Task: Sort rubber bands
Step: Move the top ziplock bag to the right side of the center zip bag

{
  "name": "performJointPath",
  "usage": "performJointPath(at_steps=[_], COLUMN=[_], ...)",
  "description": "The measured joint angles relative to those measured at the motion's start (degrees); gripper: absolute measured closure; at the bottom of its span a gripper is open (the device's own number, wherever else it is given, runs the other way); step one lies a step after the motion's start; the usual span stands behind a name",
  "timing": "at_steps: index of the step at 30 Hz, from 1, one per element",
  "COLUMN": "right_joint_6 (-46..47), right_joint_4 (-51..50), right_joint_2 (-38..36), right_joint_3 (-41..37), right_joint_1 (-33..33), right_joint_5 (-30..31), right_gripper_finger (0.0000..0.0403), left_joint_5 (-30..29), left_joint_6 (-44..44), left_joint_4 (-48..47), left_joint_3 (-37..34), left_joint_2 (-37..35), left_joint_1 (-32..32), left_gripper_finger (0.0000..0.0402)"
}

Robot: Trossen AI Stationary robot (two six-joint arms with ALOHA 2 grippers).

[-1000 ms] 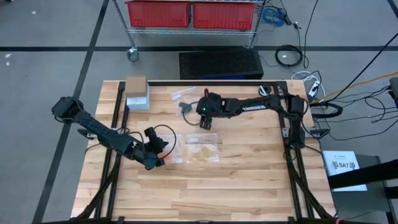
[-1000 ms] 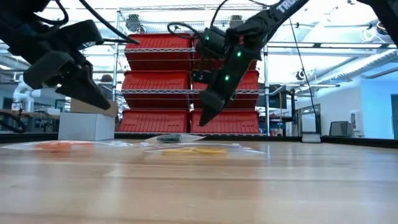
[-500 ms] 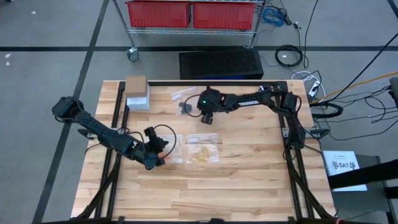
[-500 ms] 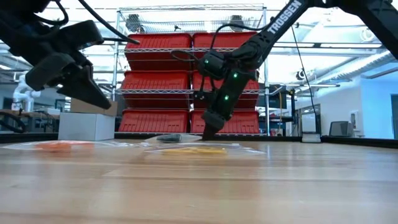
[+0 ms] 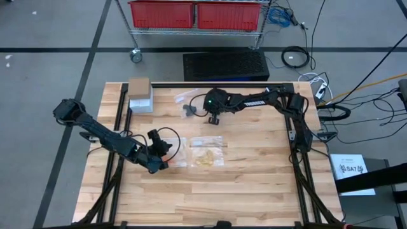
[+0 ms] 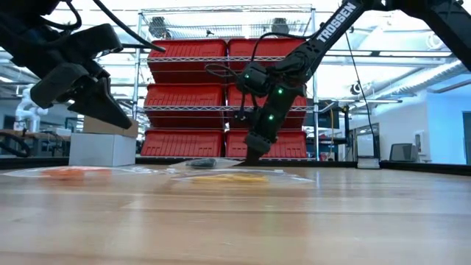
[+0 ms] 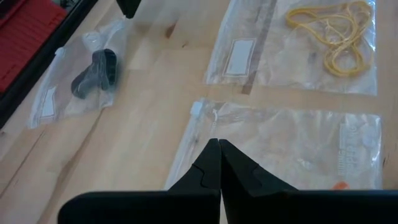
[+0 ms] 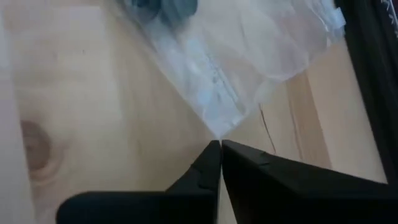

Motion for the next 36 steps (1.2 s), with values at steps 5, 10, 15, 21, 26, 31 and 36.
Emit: performJointPath(at_steps=[5, 10, 15, 21, 26, 31, 36], right_joint_6=[-6.85, -13.29, -14.21, -16.39, -16.99, -17.20, -17.62], right_joint_4=[-0.89, -1.25, 2.29, 5.40, 4.63, 4.46, 4.92], right_joint_2=[-0.42, -0.40, -0.33, -0.31, -0.29, -0.25, 0.58], right_joint_3=[0.04, 0.04, 0.04, 0.04, 0.04, 0.04, 0.04], right_joint_1=[2.12, 3.80, 3.26, 1.44, 1.02, 0.52, 0.28], right_joint_5=[4.42, 5.92, 6.29, 3.50, 1.01, -0.62, -1.10], right_gripper_finger=[0.0381, 0.0322, 0.0264, 0.0254, 0.0286, 0.0321, 0.0339], left_joint_5=[0.00, 0.00, 0.00, 0.00, 0.00, 0.00, 0.00], left_joint_6=[-0.02, -0.02, -0.02, 0.00, 0.00, 0.02, 0.00], left_joint_4=[0.02, 0.02, 0.02, 0.02, 0.02, 0.04, 0.04], left_joint_3=[0.00, 0.00, 0.00, 0.00, 0.00, 0.00, 0.00], left_joint_2=[0.00, 0.00, 0.00, 0.00, 0.00, 0.00, 0.00], left_joint_1=[-0.04, -0.04, -0.04, 0.01, 0.02, 0.02, 0.02], left_gripper_finger=[0.0401, 0.0398, 0.0394, 0.0393, 0.0392, 0.0391, 0.0391])
